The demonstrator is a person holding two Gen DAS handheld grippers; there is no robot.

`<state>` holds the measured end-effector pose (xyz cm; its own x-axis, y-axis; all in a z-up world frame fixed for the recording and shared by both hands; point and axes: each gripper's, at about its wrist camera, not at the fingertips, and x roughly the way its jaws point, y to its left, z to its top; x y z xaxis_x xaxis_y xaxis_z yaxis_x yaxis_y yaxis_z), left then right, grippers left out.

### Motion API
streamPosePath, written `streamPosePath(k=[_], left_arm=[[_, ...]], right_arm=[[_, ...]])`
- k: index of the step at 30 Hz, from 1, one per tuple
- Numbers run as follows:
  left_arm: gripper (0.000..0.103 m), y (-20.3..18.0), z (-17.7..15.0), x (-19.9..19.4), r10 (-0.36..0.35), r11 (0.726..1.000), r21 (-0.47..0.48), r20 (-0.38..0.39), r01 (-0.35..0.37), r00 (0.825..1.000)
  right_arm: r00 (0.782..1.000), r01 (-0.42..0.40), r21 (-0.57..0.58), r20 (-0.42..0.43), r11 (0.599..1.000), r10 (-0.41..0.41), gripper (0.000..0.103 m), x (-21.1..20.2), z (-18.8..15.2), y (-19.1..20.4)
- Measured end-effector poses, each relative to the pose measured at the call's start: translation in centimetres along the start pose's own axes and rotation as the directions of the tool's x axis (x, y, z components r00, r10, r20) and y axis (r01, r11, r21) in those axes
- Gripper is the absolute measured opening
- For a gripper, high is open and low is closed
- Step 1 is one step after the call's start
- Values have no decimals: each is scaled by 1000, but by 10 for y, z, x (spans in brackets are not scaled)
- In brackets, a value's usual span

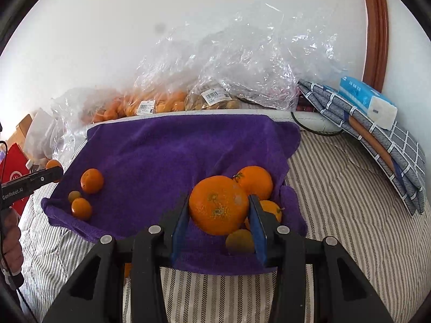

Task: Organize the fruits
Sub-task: 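Carry both oranges over the purple towel with both grippers, then lower both oranges onto the towel, open both grippers and withdraw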

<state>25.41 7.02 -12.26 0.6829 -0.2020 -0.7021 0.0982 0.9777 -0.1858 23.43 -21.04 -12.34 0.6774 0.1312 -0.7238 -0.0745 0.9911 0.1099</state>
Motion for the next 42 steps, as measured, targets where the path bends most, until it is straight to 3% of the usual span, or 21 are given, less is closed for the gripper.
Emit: streamPosePath(k=[13, 23, 42], left_arm=[[34, -4, -2, 20, 17, 1000, -5, -22, -18, 1000], [34, -10, -6, 22, 52, 998, 31, 8, -53, 999], [34, -11, -7, 21, 55, 998, 33, 27, -56, 998]], right_arm=[[999, -24, -36, -41, 999, 22, 42, 22, -8, 11], [999, -13, -32, -30, 999, 12, 42, 23, -7, 11], [1000, 5, -27, 1, 1000, -5, 44, 18, -12, 10]])
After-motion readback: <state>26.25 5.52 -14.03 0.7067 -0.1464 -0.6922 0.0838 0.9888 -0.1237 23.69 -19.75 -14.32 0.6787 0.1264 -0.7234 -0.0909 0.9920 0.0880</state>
